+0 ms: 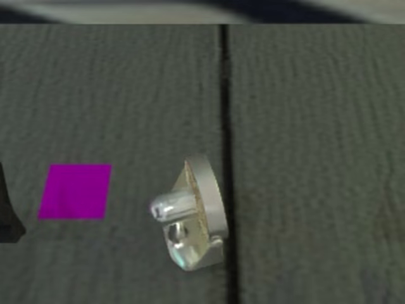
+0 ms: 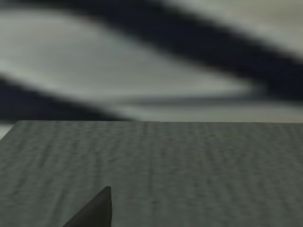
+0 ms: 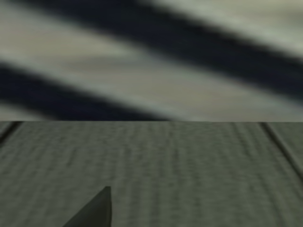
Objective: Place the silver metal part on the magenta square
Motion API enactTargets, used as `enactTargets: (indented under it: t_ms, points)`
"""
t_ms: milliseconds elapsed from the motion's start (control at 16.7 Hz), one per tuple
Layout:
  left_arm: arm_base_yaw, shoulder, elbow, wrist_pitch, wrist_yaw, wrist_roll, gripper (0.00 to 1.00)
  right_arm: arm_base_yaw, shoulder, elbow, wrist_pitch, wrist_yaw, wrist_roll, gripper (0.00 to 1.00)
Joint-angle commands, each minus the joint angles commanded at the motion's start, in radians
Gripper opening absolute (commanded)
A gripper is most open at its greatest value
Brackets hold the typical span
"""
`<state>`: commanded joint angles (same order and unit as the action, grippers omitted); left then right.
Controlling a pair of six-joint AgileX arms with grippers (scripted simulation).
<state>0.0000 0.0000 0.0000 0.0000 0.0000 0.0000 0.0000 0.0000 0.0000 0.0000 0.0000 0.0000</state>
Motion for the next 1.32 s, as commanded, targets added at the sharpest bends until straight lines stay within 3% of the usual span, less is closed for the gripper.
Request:
enactTargets:
  t_ms: [240,480,1320]
  points:
    - [-0.017,0.031,0.03,-0.03,0.002,-0.019,1.0,0.0,0.0,0.0,0.0,0.0,0.0,1.0]
    - [-0.106,0.219,0.216,-0.196,0.006,-0.129,1.0,0.0,0.0,0.0,0.0,0.0,0.0,1.0]
    - [-0.611,1.588,1.49,-1.19,-0.001,-0.815,1.0,0.0,0.0,0.0,0.0,0.0,0.0,1.0]
